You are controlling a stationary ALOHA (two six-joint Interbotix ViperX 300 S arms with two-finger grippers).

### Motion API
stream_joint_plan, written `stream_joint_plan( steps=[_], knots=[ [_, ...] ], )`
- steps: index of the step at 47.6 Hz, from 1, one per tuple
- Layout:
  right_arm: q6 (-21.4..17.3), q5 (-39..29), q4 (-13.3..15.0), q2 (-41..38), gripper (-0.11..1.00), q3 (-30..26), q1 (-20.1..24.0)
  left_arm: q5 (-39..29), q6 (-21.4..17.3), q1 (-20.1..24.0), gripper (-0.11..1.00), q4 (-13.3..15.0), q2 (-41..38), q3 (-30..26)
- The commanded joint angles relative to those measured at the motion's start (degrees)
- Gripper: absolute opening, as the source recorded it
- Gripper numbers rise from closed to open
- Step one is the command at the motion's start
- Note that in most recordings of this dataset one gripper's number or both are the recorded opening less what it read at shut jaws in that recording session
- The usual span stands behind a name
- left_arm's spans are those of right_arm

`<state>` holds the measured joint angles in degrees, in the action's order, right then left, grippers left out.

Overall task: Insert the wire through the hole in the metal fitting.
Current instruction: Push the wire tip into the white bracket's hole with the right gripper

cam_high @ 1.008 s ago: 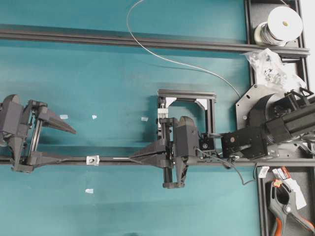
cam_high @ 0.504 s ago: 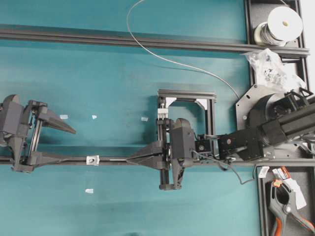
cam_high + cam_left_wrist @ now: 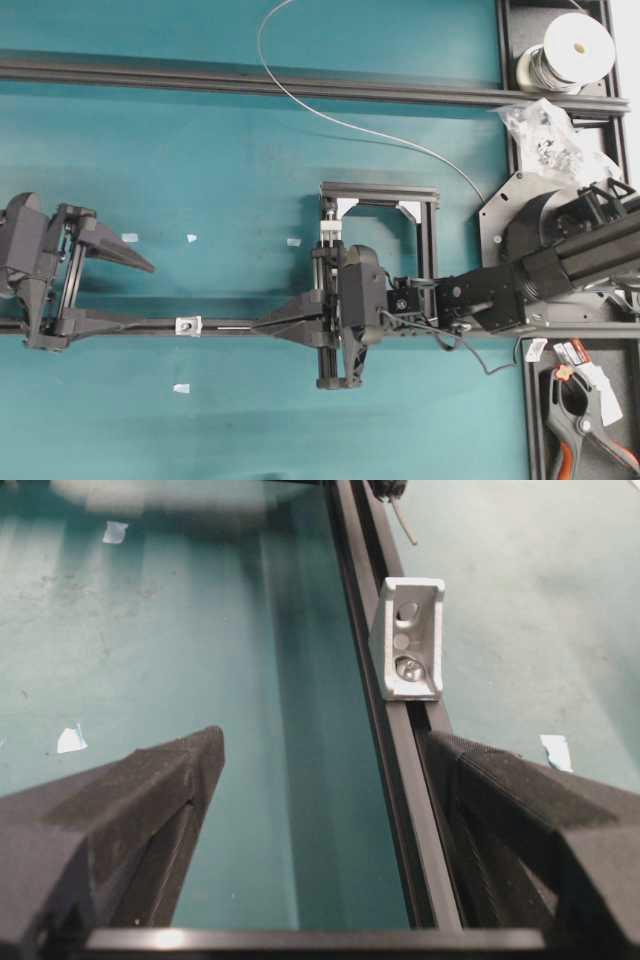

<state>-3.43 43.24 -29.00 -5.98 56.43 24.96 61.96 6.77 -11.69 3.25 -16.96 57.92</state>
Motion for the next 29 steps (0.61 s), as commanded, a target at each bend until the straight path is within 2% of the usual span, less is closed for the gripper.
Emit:
stream_joint_plan(
  steps=[1,29],
  knots=[
    [0.1,0.3,0.1,0.3,-0.01,-1.1,0.3,0.3,-0.1,-0.1,0.81,0.2,1.2,-0.5],
    [0.1,0.6,0.2,-1.4,-0.01,-1.8,-0.5,0.3,-0.2,-0.1,0.81,0.2,1.1,-1.1]
  ],
)
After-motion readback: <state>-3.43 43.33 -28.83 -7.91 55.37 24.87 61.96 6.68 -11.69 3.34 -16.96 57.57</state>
